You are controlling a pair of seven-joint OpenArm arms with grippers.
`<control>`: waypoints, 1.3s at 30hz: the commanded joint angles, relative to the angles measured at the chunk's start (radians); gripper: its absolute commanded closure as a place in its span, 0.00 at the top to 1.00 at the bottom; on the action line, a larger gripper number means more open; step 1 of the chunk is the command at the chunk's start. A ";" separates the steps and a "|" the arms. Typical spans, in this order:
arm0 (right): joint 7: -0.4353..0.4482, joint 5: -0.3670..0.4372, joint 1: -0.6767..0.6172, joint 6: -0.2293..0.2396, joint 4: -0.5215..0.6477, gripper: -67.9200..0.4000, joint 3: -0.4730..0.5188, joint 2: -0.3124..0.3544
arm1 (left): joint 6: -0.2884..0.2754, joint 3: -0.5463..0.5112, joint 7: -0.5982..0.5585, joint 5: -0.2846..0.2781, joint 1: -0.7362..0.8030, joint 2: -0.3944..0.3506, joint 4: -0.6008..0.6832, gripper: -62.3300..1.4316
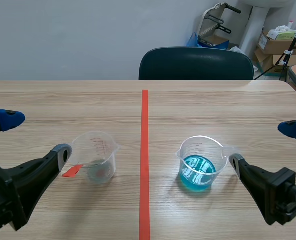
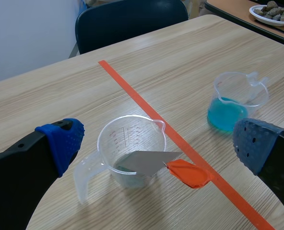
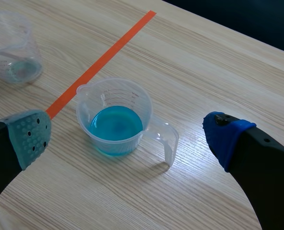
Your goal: Do the redox reaction experiment
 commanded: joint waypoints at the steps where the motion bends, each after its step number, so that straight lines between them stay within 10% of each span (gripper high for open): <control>1: 0.034 0.004 0.009 -0.003 0.004 1.00 0.001 0.002 | -0.001 -0.003 -0.011 -0.007 0.005 0.003 0.021 1.00; 23: 0.033 0.004 0.009 -0.003 0.004 1.00 0.001 0.002 | 0.003 -0.016 -0.014 -0.007 0.031 0.002 0.021 1.00; 39: 0.035 0.005 0.009 0.002 0.004 1.00 0.001 0.002 | 0.025 -0.179 -0.032 -0.014 0.399 0.003 0.021 1.00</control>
